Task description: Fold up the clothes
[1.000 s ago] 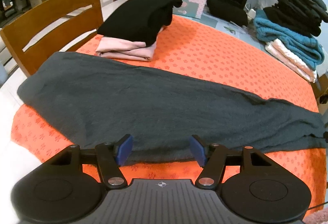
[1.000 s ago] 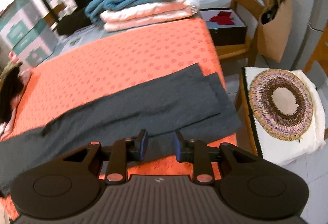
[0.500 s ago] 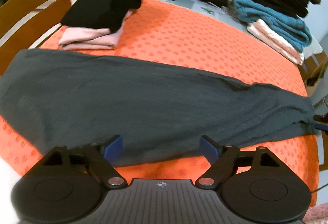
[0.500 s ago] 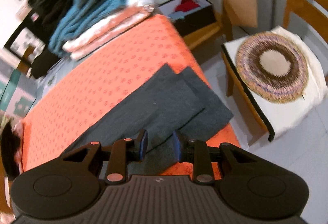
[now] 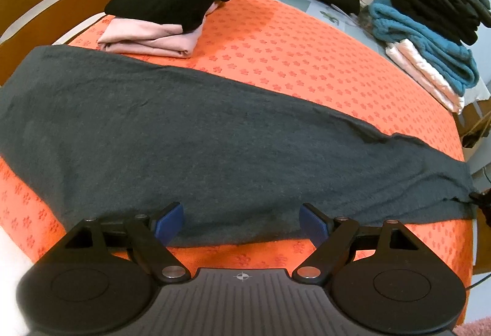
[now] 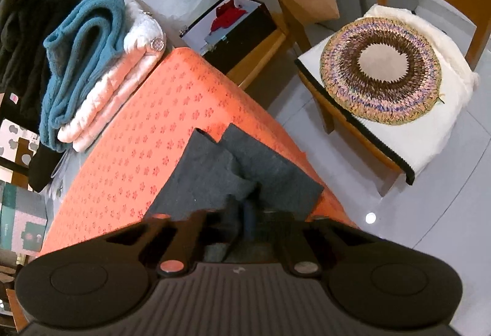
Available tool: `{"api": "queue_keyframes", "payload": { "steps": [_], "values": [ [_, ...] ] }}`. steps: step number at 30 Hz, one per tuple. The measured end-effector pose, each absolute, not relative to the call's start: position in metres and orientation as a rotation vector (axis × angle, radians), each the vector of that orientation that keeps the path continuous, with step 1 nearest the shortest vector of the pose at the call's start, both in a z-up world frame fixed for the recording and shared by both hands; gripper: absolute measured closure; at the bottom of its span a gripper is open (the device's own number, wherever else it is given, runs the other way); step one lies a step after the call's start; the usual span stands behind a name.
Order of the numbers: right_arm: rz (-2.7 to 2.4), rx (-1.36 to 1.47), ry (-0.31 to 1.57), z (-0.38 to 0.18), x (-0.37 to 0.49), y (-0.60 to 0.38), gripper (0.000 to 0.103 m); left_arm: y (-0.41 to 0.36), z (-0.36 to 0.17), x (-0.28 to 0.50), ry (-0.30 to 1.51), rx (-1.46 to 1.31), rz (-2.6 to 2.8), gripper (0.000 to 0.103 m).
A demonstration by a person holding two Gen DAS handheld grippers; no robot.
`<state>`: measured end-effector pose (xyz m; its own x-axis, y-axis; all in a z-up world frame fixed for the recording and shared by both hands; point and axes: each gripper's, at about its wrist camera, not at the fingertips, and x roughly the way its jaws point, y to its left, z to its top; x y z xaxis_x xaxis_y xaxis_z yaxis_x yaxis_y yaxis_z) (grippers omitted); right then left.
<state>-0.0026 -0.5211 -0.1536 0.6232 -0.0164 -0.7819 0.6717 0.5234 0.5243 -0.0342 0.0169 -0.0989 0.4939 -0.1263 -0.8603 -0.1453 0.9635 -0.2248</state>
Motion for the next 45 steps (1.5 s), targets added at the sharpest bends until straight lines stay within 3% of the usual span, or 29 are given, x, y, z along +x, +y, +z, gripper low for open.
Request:
{"api": "queue_keyframes", "payload": {
  "steps": [8,16,19,21,23,36,39,41,45],
  "values": [
    [-0.451,0.876,0.733,-0.115,-0.022,-0.529,0.101,0.017,-0.096,-0.037,1.06,-0.285,-0.007,0.019],
    [-0.489,0.842,0.837,-0.148,-0.035,-0.535,0.098,0.011,-0.089,-0.037,1.07,-0.253,-0.034,0.018],
    [-0.501,0.759,0.836,-0.142,-0.037,-0.534,0.082,0.006,-0.085,-0.037,1.064,-0.249,-0.046,0.011],
    [-0.502,0.745,0.835,-0.142,-0.039,-0.537,0.066,0.002,-0.082,-0.036,1.051,-0.246,-0.057,0.007],
    [-0.504,0.731,0.834,-0.141,-0.04,-0.54,0.061,-0.002,-0.078,-0.035,1.037,-0.243,-0.067,0.004],
    [-0.47,0.794,0.774,-0.16,-0.036,-0.537,0.065,-0.032,-0.077,-0.036,1.095,-0.158,-0.166,0.0],
    [-0.455,0.831,0.765,-0.162,-0.036,-0.54,0.055,-0.032,-0.074,-0.036,1.085,-0.155,-0.164,0.0],
    [-0.455,0.829,0.773,-0.164,-0.035,-0.538,0.054,-0.033,-0.073,-0.037,1.079,-0.151,-0.167,0.0],
    [-0.468,0.773,0.786,-0.166,-0.034,-0.53,0.07,-0.037,-0.07,-0.035,1.071,-0.134,-0.175,0.001]
  ]
}}
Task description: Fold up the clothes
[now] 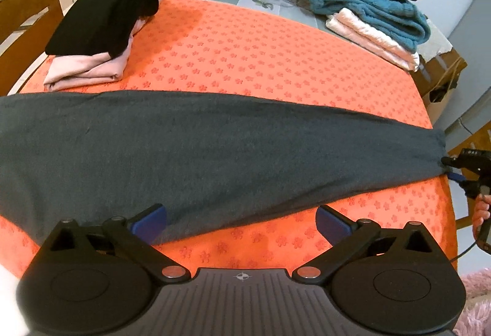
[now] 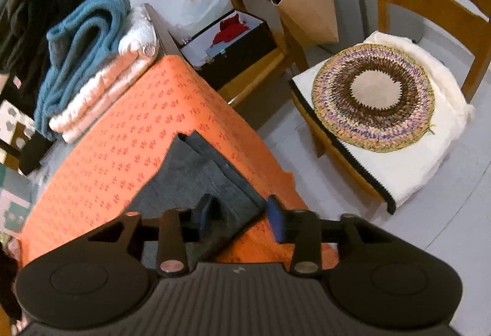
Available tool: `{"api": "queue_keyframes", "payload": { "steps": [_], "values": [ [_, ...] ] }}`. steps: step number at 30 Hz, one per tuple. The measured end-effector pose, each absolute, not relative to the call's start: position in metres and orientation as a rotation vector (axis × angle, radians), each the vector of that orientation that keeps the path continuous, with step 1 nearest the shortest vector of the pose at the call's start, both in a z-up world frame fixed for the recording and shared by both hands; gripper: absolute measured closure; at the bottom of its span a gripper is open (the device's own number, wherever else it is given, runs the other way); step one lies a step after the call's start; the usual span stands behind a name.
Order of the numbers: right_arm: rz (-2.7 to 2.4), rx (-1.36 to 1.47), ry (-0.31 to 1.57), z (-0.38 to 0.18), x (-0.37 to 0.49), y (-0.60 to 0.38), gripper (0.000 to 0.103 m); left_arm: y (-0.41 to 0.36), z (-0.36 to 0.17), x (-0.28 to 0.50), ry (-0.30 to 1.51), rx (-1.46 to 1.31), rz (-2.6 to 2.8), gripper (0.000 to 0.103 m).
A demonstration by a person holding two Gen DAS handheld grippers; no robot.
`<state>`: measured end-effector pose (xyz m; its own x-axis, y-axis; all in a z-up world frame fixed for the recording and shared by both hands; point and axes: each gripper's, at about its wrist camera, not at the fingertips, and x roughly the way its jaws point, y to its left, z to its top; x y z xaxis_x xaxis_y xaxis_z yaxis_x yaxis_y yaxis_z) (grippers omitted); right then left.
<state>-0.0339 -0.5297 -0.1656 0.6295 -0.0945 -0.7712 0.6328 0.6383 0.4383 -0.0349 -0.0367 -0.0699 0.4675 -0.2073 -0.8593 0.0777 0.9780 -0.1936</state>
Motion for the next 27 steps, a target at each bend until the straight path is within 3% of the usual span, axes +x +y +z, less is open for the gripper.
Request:
{"api": "queue_keyframes", "payload": {
  "steps": [1,2,5,10,27],
  "values": [
    [-0.47,0.752,0.785,-0.165,-0.034,-0.527,0.074,-0.038,-0.07,-0.034,1.074,-0.13,-0.186,0.003],
    [-0.465,0.74,0.78,-0.163,-0.034,-0.525,0.086,-0.039,-0.069,-0.032,1.077,-0.128,-0.196,0.007],
    [-0.45,0.674,0.756,-0.149,-0.031,-0.514,0.09,-0.04,-0.064,-0.022,1.071,-0.154,-0.224,0.013],
    [-0.384,0.502,0.704,-0.117,-0.026,-0.487,0.09,-0.041,-0.046,0.007,1.028,-0.308,-0.263,0.025],
    [-0.054,0.229,0.683,-0.07,-0.011,-0.391,0.091,-0.142,-0.059,0.096,1.167,-0.732,-0.461,0.023]
  ]
}}
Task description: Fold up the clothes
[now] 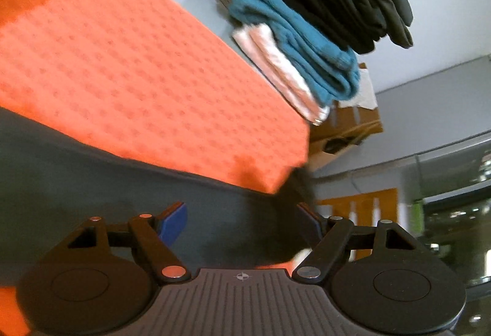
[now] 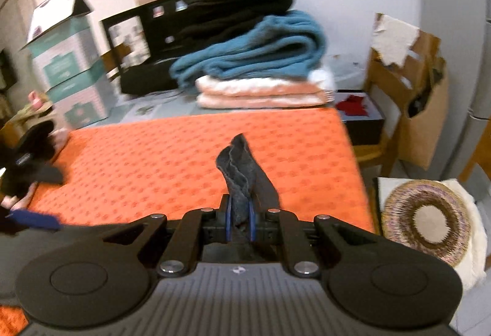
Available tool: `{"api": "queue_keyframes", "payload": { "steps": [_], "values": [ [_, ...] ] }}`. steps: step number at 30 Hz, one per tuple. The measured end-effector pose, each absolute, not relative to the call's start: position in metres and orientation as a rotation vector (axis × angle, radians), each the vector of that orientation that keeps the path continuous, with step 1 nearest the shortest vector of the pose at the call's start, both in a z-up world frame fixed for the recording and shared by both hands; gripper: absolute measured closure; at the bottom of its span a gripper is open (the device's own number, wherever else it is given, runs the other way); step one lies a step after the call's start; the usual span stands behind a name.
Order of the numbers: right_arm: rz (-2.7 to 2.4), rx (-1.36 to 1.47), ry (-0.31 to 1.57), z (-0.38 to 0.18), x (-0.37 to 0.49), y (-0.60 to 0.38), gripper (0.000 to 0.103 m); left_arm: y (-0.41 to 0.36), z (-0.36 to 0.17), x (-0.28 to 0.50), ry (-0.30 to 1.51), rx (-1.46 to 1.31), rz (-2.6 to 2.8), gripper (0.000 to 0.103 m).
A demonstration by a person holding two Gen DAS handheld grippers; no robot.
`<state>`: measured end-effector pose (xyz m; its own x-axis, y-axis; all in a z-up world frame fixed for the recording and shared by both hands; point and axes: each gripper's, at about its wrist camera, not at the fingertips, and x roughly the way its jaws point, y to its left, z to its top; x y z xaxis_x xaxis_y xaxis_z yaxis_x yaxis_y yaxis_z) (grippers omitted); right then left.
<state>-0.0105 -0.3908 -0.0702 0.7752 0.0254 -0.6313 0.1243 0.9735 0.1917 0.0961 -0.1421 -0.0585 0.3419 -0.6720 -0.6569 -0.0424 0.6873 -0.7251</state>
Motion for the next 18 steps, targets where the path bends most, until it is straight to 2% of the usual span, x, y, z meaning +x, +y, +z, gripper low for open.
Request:
{"api": "queue_keyframes", "payload": {
  "steps": [5,15,16,18],
  "values": [
    [0.058,0.217,0.722,-0.068,-0.011,-0.366,0.091,-0.156,-0.069,0.099,1.217,-0.807,-0.464,0.016],
    [0.237,0.066,0.73,-0.056,-0.02,-0.314,0.091,-0.161,-0.09,0.107,1.29,-0.935,-0.413,0.015],
    [0.256,0.046,0.73,-0.054,-0.021,-0.31,0.091,-0.159,-0.093,0.107,1.288,-0.948,-0.398,0.017],
    [0.297,0.007,0.731,-0.051,-0.024,-0.301,0.091,-0.152,-0.096,0.108,1.272,-0.962,-0.371,0.027]
  ]
}}
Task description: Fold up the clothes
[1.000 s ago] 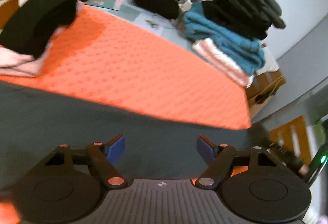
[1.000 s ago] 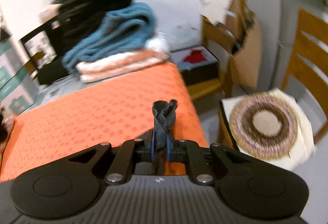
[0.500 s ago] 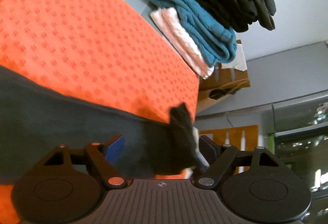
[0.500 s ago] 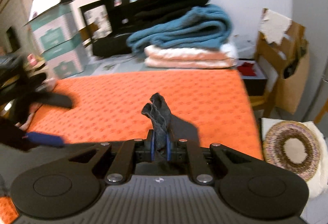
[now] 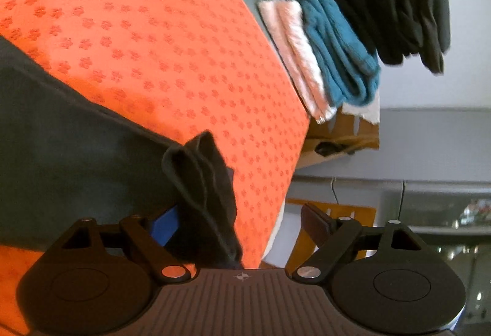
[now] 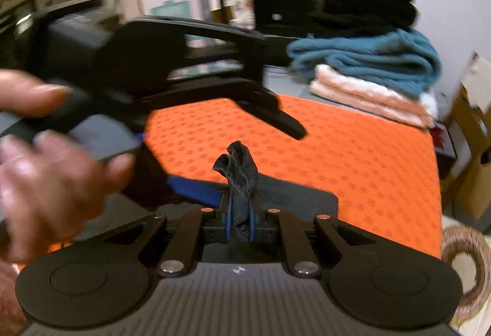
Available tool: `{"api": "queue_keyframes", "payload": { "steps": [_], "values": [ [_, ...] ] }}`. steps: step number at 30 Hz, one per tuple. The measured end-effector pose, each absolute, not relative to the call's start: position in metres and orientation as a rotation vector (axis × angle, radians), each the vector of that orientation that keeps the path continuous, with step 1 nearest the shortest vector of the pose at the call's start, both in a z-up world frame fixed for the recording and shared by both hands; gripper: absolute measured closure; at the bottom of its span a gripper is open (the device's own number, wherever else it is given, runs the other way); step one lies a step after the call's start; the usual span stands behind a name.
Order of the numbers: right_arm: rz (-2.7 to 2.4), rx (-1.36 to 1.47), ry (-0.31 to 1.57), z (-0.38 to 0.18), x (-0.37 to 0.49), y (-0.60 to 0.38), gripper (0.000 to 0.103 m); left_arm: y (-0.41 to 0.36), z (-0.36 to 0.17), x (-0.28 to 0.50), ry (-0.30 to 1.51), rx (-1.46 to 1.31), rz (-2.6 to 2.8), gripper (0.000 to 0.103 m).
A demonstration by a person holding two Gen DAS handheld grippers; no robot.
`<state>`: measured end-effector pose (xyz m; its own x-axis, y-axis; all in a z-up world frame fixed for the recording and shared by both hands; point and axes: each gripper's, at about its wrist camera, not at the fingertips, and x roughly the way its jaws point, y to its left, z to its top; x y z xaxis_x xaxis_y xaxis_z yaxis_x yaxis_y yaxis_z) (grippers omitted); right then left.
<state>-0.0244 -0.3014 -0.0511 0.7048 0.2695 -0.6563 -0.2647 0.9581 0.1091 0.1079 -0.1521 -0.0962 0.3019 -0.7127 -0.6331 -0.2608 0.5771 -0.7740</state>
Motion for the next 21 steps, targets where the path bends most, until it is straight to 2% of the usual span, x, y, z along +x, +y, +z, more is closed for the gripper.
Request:
{"api": "queue_keyframes", "payload": {
  "steps": [2,4,7,9,14,21],
  "values": [
    [0.334,-0.014,0.734,-0.048,-0.027,-0.294,0.091,-0.145,-0.098,0.108,1.254,-0.953,-0.35,0.066],
    [0.373,-0.018,0.752,-0.045,-0.028,-0.29,0.09,-0.137,-0.098,0.107,1.238,-0.919,-0.331,0.091],
    [0.424,0.005,0.78,-0.041,-0.029,-0.29,0.085,-0.121,-0.095,0.102,1.209,-0.864,-0.338,0.093],
    [0.447,0.053,0.787,-0.037,-0.034,-0.296,0.074,-0.106,-0.089,0.097,1.176,-0.814,-0.335,0.093],
    [0.412,0.151,0.811,-0.034,-0.046,-0.321,0.065,-0.055,-0.075,0.084,1.105,-0.734,-0.292,0.093],
    [0.299,0.187,0.87,-0.049,-0.06,-0.346,0.064,0.023,-0.072,0.065,1.107,-0.645,-0.265,0.093]
  ]
}}
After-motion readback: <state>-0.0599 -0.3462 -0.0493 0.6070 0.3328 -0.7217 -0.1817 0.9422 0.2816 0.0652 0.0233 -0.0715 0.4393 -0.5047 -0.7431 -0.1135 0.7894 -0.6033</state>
